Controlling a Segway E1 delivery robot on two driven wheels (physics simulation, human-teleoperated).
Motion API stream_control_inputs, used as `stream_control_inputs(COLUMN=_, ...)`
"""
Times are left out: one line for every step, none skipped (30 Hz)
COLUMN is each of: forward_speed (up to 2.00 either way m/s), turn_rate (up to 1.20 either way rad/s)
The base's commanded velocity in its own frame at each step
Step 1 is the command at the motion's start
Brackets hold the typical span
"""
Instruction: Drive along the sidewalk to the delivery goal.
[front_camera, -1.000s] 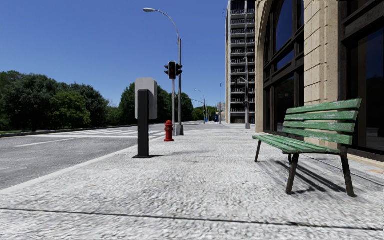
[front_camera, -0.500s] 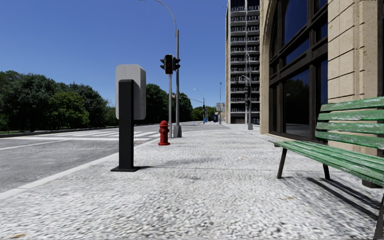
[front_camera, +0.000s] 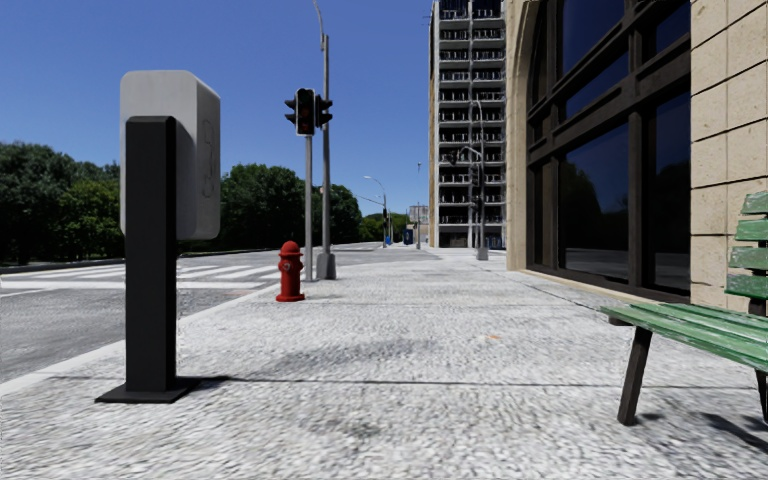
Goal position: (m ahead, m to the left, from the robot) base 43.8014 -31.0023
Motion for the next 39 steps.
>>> stream_control_inputs(forward_speed=2.0, turn_rate=-0.28)
stream_control_inputs(forward_speed=2.0, turn_rate=-0.28)
stream_control_inputs(forward_speed=2.0, turn_rate=-0.28)
stream_control_inputs(forward_speed=2.0, turn_rate=-0.24)
stream_control_inputs(forward_speed=2.0, turn_rate=-0.24)
stream_control_inputs(forward_speed=2.0, turn_rate=-0.09)
stream_control_inputs(forward_speed=2.0, turn_rate=0.0)
stream_control_inputs(forward_speed=2.0, turn_rate=0.0)
stream_control_inputs(forward_speed=2.0, turn_rate=0.0)
stream_control_inputs(forward_speed=2.0, turn_rate=0.0)
stream_control_inputs(forward_speed=2.0, turn_rate=0.0)
stream_control_inputs(forward_speed=2.0, turn_rate=0.0)
stream_control_inputs(forward_speed=2.0, turn_rate=0.0)
stream_control_inputs(forward_speed=2.0, turn_rate=-0.03)
stream_control_inputs(forward_speed=2.0, turn_rate=-0.17)
stream_control_inputs(forward_speed=2.0, turn_rate=-0.23)
stream_control_inputs(forward_speed=2.0, turn_rate=-0.23)
stream_control_inputs(forward_speed=2.0, turn_rate=-0.25)
stream_control_inputs(forward_speed=2.0, turn_rate=-0.25)
stream_control_inputs(forward_speed=2.0, turn_rate=-0.26)
stream_control_inputs(forward_speed=2.0, turn_rate=-0.26)
stream_control_inputs(forward_speed=2.0, turn_rate=-0.26)
stream_control_inputs(forward_speed=2.0, turn_rate=-0.26)
stream_control_inputs(forward_speed=2.0, turn_rate=-0.26)
stream_control_inputs(forward_speed=2.0, turn_rate=-0.26)
stream_control_inputs(forward_speed=2.0, turn_rate=-0.26)
stream_control_inputs(forward_speed=2.0, turn_rate=-0.26)
stream_control_inputs(forward_speed=2.0, turn_rate=-0.26)
stream_control_inputs(forward_speed=2.0, turn_rate=-0.26)
stream_control_inputs(forward_speed=2.0, turn_rate=-0.26)
stream_control_inputs(forward_speed=2.0, turn_rate=-0.26)
stream_control_inputs(forward_speed=2.0, turn_rate=-0.26)
stream_control_inputs(forward_speed=2.0, turn_rate=-0.26)
stream_control_inputs(forward_speed=2.0, turn_rate=-0.25)
stream_control_inputs(forward_speed=2.0, turn_rate=-0.24)
stream_control_inputs(forward_speed=2.0, turn_rate=-0.24)
stream_control_inputs(forward_speed=2.0, turn_rate=-0.24)
stream_control_inputs(forward_speed=2.0, turn_rate=-0.24)
stream_control_inputs(forward_speed=2.0, turn_rate=-0.24)
